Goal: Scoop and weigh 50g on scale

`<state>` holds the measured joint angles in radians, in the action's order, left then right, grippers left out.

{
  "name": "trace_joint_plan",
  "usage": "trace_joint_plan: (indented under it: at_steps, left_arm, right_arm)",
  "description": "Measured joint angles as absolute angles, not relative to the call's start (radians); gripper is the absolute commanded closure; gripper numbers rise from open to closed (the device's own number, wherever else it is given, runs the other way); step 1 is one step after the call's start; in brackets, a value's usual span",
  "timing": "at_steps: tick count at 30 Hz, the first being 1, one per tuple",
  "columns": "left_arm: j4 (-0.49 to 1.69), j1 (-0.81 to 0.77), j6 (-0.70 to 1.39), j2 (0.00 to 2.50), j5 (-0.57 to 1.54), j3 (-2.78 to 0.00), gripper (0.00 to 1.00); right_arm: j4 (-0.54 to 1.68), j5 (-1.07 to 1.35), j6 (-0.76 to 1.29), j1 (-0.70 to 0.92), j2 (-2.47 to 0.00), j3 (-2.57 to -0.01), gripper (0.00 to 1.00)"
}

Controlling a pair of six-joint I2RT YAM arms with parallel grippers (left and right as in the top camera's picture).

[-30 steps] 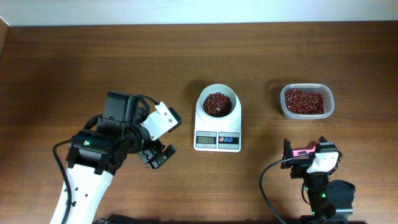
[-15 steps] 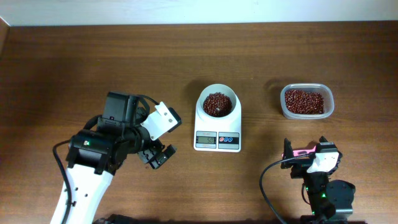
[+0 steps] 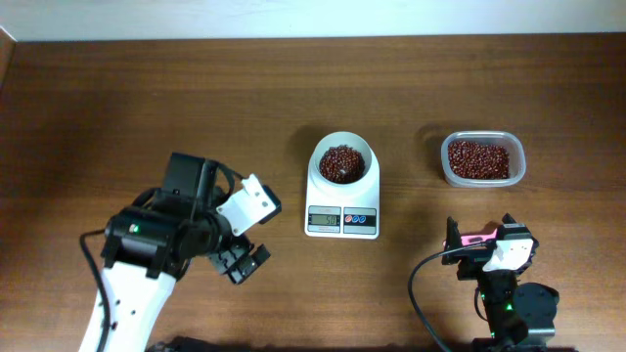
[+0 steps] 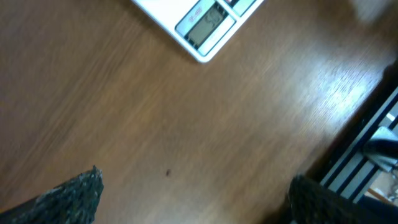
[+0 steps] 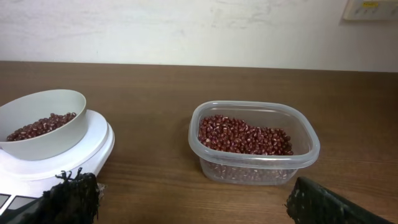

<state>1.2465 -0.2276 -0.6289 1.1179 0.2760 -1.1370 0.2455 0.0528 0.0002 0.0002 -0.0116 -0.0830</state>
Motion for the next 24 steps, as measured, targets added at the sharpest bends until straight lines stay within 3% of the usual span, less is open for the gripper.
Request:
trace_joint_plan:
  at_steps: [4,10,24]
  left_arm:
    - [1.46,-0.228,-0.618,0.847,0.173,-1.137,0.01]
    - [1.467,-0.228,-0.597,0.428,0.16,-1.142,0.01]
    - [1.472,-0.183,-0.589,0.394,0.154,-1.142,0.01]
  right_arm:
    - [0.245,0.053,0.0,0.0,-0.012,-0.083,0.01]
    - [0.245,0.053,0.001,-0.001,-0.011,-0.083,0.01]
    - [0.245,0.053,0.0,-0.001,-0.011,-0.083,0.01]
